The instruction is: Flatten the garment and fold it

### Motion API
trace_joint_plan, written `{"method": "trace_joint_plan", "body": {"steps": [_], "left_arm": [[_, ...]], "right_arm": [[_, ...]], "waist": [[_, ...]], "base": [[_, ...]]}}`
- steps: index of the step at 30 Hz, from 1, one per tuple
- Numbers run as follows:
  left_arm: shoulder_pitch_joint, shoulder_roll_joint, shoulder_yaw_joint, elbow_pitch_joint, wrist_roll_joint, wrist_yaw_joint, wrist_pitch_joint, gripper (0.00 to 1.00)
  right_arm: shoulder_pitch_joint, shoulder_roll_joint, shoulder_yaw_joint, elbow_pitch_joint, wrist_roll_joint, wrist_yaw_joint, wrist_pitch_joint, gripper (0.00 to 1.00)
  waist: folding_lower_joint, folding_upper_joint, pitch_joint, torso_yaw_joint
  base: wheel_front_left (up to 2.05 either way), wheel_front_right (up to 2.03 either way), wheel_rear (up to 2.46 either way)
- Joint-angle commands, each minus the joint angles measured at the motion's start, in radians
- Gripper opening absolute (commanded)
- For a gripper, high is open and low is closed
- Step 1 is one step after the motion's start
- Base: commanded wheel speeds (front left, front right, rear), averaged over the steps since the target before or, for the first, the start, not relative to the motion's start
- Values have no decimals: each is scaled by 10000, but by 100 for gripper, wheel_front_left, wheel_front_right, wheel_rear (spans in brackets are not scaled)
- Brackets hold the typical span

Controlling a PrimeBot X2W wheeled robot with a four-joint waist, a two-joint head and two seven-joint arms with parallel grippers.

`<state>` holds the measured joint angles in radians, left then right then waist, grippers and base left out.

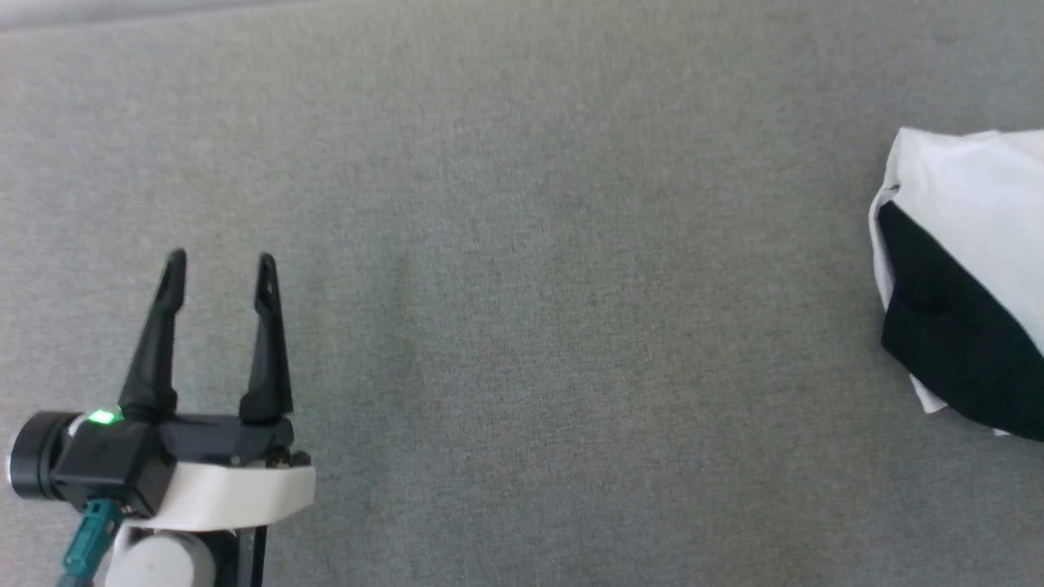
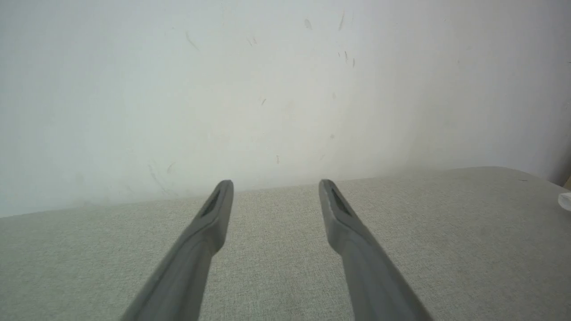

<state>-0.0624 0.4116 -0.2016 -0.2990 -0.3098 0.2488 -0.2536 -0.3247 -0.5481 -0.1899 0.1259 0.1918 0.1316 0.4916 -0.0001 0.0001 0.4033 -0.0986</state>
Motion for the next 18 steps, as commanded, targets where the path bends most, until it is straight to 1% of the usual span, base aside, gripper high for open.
{"method": "trace_joint_plan", "body": {"steps": [1, 4, 9, 14, 18], "left_arm": [[122, -41, -1, 45, 52, 81, -48, 100], [324, -232, 16, 58, 2, 159, -61, 100], [746, -457, 64, 8, -85, 182, -74, 100], [1028, -691, 149, -81, -186, 158, -78, 100], [1209, -946, 186, -128, -243, 91, -80, 100]], "right_arm": [[85, 142, -98, -94, 86, -9, -114, 100], [281, 622, -482, -580, 223, -9, -580, 100], [911, 1711, -979, -1745, 573, -9, -1413, 100], [1665, 2805, -1011, -3011, 518, -9, -2792, 100], [2238, 3688, -748, -3546, 232, -9, -3766, 100]], "waist": [[1, -1, -554, 48], [1, -1, -1061, 119], [1, -1, -1731, 266], [1, -1, -2062, 428], [1, -1, -2295, 522]], "base": [[0, 0, 0], [0, 0, 0], [0, 0, 0], [0, 0, 0], [0, 0, 0]]}}
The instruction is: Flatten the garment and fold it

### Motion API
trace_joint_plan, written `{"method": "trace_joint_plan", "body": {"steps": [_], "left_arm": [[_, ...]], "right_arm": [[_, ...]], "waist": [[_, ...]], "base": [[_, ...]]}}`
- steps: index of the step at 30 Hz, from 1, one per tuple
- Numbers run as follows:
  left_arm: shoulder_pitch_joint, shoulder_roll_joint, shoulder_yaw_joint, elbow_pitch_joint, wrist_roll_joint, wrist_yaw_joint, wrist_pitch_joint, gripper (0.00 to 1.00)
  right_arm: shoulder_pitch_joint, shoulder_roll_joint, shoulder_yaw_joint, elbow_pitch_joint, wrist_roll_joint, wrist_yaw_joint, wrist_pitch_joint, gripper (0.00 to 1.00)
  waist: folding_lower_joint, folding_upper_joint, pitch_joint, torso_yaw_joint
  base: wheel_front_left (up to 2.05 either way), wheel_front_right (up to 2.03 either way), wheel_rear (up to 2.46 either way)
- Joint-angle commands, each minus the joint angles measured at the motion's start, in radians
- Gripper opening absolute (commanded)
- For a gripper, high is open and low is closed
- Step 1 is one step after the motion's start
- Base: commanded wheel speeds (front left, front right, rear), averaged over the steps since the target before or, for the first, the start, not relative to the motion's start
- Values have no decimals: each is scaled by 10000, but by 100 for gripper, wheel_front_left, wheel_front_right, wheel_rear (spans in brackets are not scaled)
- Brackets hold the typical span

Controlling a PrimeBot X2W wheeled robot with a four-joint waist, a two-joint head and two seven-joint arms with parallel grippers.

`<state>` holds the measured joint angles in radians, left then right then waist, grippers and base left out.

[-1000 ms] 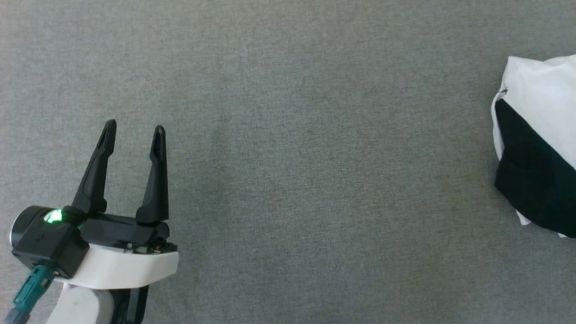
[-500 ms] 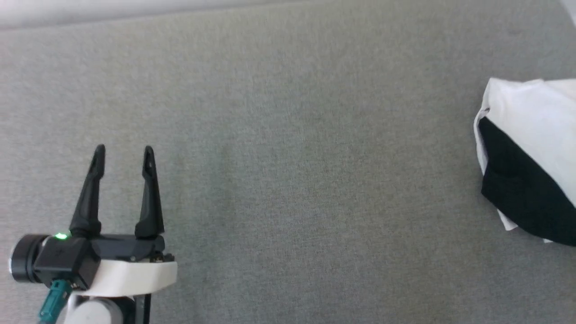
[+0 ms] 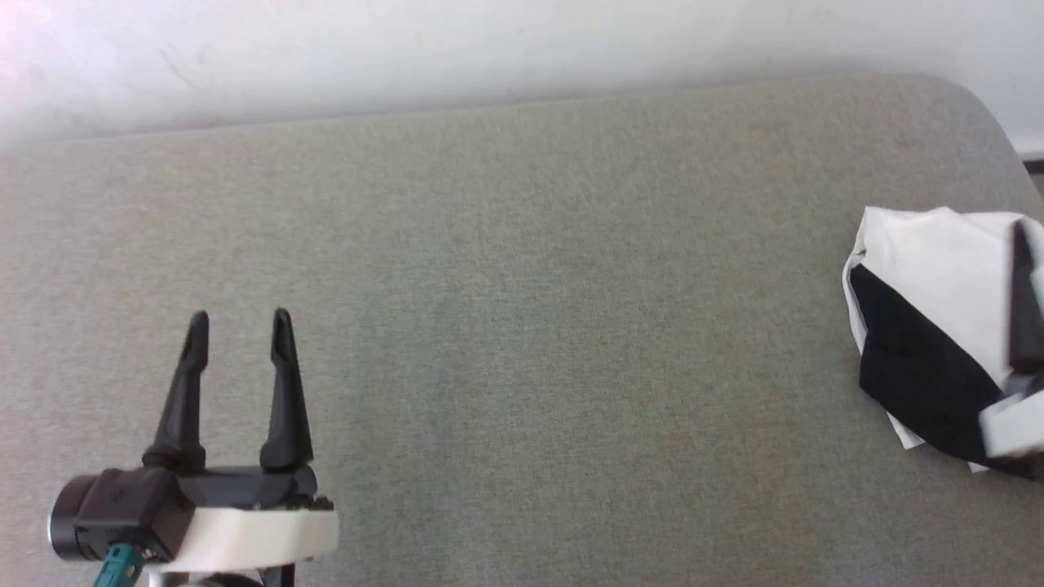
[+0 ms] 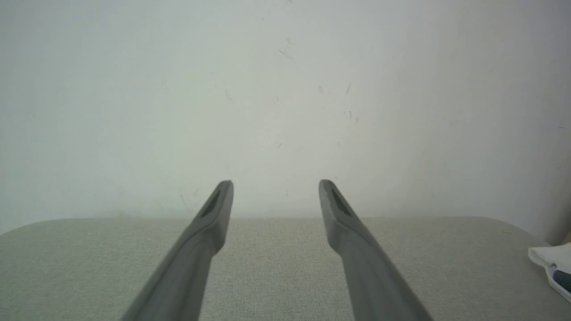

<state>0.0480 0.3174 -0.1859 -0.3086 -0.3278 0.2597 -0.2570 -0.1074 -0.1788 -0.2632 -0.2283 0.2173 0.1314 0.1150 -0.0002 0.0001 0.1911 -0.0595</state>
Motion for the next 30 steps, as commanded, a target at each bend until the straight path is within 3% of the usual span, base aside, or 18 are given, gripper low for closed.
{"method": "trace_joint_plan", "body": {"steps": [1, 12, 15, 20, 30], "left_arm": [[166, -56, 37, -31, -74, -51, -45, 100], [1052, -431, 51, 426, 425, -532, -46, 100], [1241, -542, 31, 797, 530, -622, -46, 100], [1433, -708, 45, 1208, 715, -771, -47, 100], [1482, -1069, 174, 1623, 748, -1136, -47, 100]], "right_arm": [[220, 171, 103, -68, -101, -7, -167, 100], [1705, 1199, 959, 187, -1310, -7, -1833, 100], [1961, 1267, 961, 646, -1636, -7, -2263, 100], [2101, 1281, 910, 1396, -1183, -7, -2784, 100], [2182, 1284, 1079, 1873, -1158, -7, -2831, 100]], "waist": [[2, -1, -232, 149], [2, -1, -765, 316], [2, -1, -926, 342], [2, -1, -1133, 363], [2, -1, -1324, 521]], "base": [[0, 0, 0], [0, 0, 0], [0, 0, 0], [0, 0, 0], [0, 0, 0]]}}
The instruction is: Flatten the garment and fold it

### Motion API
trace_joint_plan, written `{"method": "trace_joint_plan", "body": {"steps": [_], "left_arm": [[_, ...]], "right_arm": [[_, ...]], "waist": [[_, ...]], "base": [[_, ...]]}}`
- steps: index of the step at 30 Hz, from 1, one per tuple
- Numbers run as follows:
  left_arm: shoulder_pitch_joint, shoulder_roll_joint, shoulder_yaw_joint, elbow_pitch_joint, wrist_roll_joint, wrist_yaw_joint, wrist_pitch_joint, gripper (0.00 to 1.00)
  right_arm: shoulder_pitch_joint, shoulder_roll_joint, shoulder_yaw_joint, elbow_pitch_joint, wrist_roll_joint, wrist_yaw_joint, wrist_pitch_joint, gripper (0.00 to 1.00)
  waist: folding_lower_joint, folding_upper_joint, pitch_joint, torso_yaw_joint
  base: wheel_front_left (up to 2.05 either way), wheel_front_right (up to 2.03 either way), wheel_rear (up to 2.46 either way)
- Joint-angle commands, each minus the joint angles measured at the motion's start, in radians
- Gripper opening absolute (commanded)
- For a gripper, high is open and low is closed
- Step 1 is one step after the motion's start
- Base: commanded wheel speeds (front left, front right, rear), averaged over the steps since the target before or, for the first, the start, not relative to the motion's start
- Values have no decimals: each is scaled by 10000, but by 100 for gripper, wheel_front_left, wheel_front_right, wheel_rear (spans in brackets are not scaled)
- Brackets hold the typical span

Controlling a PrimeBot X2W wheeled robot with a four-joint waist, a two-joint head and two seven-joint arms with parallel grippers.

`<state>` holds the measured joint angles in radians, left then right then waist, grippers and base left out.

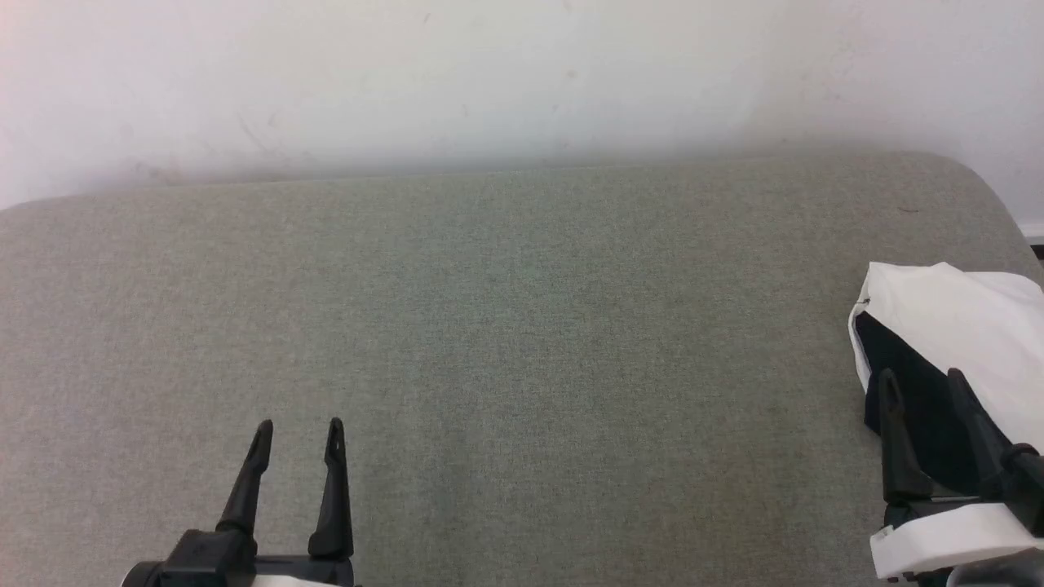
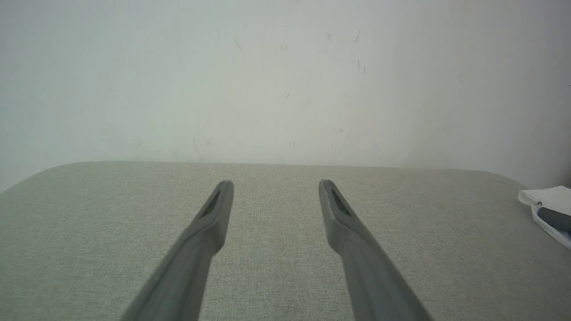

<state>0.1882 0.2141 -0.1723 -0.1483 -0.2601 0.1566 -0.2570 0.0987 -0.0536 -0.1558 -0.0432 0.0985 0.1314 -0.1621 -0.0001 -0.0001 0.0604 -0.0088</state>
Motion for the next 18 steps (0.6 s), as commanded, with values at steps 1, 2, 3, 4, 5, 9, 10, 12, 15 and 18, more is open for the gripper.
{"method": "trace_joint_plan", "body": {"steps": [1, 2, 3, 4, 5, 9, 10, 12, 15, 18], "left_arm": [[97, -58, 56, 37, 81, -138, -47, 100], [117, -83, 80, 52, 85, -167, -47, 100], [148, -131, 111, 75, 35, -201, -47, 100], [174, -196, 150, 86, -61, -252, -47, 100], [61, -199, 157, 52, -48, -219, 0, 0], [60, -202, 125, 52, -42, -221, 16, 0], [44, -213, 138, 64, -20, -232, 36, 0], [13, -236, 164, 87, 23, -253, 78, 0], [-34, -271, 202, 121, 86, -286, 139, 0], [-80, -305, 241, 156, 149, -318, 201, 0]], "right_arm": [[132, 32, 26, 37, 43, -7, -66, 100], [141, 32, 63, 48, 41, -7, -59, 100], [147, 32, 88, 54, 48, -7, -49, 100], [144, 32, 108, 51, 40, -7, -39, 100], [63, 2, 92, 38, -4, 0, 2, 0], [60, -6, 77, 38, -4, 0, 27, 0], [52, -5, 89, 42, -12, 0, 40, 0], [35, -5, 113, 48, -28, 0, 66, 0], [10, -4, 149, 57, -51, 0, 104, 0], [-16, -3, 184, 67, -75, -1, 142, 0]], "waist": [[1, 1, -31, 18], [1, 1, -50, 18], [1, 1, -61, 16], [1, 1, -70, 15], [1, 0, -72, 16], [1, 0, -76, 17], [1, 0, -80, 18], [1, 0, -88, 19], [1, 0, -101, 21], [1, 0, -114, 22]], "base": [[0, 0, 0], [0, 0, 0], [0, 0, 0], [0, 0, 0], [0, 0, 0], [0, 0, 0], [0, 0, 0], [0, 0, 0], [0, 0, 0], [0, 0, 0]]}}
